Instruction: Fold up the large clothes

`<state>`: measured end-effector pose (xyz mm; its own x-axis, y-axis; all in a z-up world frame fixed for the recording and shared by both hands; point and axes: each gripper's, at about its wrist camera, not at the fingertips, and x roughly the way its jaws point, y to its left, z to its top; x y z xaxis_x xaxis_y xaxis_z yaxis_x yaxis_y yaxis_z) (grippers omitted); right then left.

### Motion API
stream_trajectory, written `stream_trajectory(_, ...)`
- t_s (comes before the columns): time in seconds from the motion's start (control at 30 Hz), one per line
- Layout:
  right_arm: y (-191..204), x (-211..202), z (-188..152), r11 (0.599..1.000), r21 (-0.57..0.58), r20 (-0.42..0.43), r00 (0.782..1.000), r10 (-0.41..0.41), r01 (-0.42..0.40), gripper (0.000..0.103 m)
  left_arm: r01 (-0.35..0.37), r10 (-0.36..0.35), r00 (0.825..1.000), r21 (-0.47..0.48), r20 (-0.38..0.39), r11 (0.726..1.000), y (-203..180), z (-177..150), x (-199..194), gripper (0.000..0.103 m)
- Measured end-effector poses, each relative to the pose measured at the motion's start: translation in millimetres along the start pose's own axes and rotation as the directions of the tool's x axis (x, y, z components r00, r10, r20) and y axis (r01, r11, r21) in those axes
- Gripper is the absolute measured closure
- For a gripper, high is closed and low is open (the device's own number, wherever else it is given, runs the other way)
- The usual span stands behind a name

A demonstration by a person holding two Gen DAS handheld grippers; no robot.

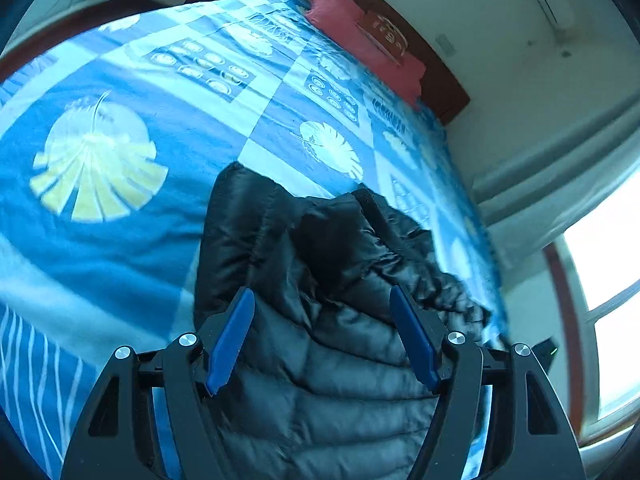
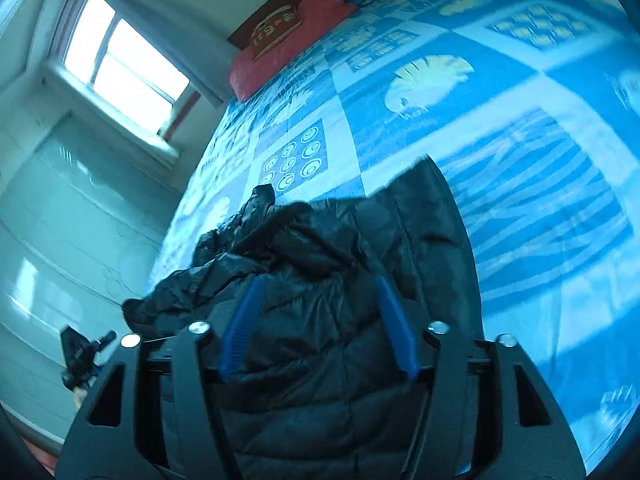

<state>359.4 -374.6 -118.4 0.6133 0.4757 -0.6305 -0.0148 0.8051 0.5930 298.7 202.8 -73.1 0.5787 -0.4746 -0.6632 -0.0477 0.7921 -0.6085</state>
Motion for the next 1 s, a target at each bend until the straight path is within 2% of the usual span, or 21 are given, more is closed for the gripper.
stream_trajectory(0.1, 2, 15, 11, 0.999, -0.044, -0.025, 1.0, -0.008, 0.007, 0.035, -0.038, 0.039, 0.999, 0.09, -0.006, 0.995, -4, 7, 12, 0.034)
stream_trajectory(0.27, -1, 45, 20, 0.997, -0.072, -0.087, 0.996, -0.036, 0.03, 0.034, -0.026, 0.034, 0.998, 0.153, -0.051, 0.988, -7, 17, 32, 0.034)
stream_trajectory(0.3, -2, 50, 19, 0.997, -0.074, -0.107, 0.994, -0.027, 0.019, 0.038, -0.02, 0.03, 0.998, 0.163, -0.061, 0.986, -8, 20, 36, 0.034)
stream_trajectory(0.33, -2, 53, 18, 0.997, -0.079, -0.113, 0.993, -0.033, 0.024, 0.048, -0.017, 0.029, 0.997, 0.174, -0.068, 0.985, -9, 20, 38, 0.034)
stream_trajectory(0.37, -1, 54, 17, 0.996, -0.087, -0.111, 0.993, -0.045, 0.036, 0.05, -0.023, 0.037, 0.997, 0.195, -0.071, 0.981, -12, 20, 41, 0.035)
stream_trajectory(0.4, -2, 56, 16, 0.994, -0.097, -0.111, 0.993, -0.052, 0.041, 0.058, -0.04, 0.057, 0.996, 0.23, -0.067, 0.972, -15, 21, 44, 0.037)
stream_trajectory(0.43, -2, 56, 15, 0.994, -0.1, -0.111, 0.993, -0.046, 0.035, 0.07, -0.052, 0.072, 0.995, 0.252, -0.069, 0.966, -18, 20, 45, 0.047)
stream_trajectory(0.47, -2, 55, 14, 0.995, -0.097, -0.109, 0.993, -0.038, 0.027, 0.075, -0.074, 0.096, 0.993, 0.279, -0.067, 0.957, -21, 19, 48, 0.062)
stream_trajectory(0.53, 1, 51, 14, 0.994, -0.104, -0.092, 0.995, -0.03, 0.02, 0.086, -0.105, 0.131, 0.989, 0.31, -0.063, 0.945, -25, 18, 51, 0.074)
stream_trajectory(0.57, 5, 47, 14, 0.993, -0.116, -0.08, 0.996, -0.032, 0.022, 0.088, -0.105, 0.13, 0.99, 0.316, -0.059, 0.943, -28, 17, 49, 0.08)
stream_trajectory(0.67, 21, 33, 17, 0.986, -0.166, -0.026, 0.999, -0.04, 0.036, 0.092, -0.125, 0.139, 0.99, 0.357, -0.014, 0.926, -41, 15, 41, 0.087)
stream_trajectory(0.73, 32, 23, 26, 0.98, -0.194, 0.02, 0.999, -0.045, 0.048, 0.092, -0.141, 0.14, 0.99, 0.378, 0.031, 0.915, -53, 19, 33, 0.088)
stream_trajectory(0.83, 44, 19, 44, 0.977, -0.202, 0.074, 0.996, -0.046, 0.061, 0.092, -0.165, 0.14, 0.986, 0.369, 0.093, 0.915, -65, 34, 27, 0.088)
stream_trajectory(0.97, 50, 36, 69, 0.978, -0.185, 0.107, 0.991, -0.076, 0.095, 0.092, -0.212, 0.172, 0.975, 0.342, 0.143, 0.916, -75, 60, 41, 0.088)
stream_trajectory(1.0, 50, 46, 75, 0.977, -0.182, 0.108, 0.99, -0.091, 0.11, 0.092, -0.242, 0.199, 0.967, 0.34, 0.157, 0.909, -77, 67, 52, 0.088)
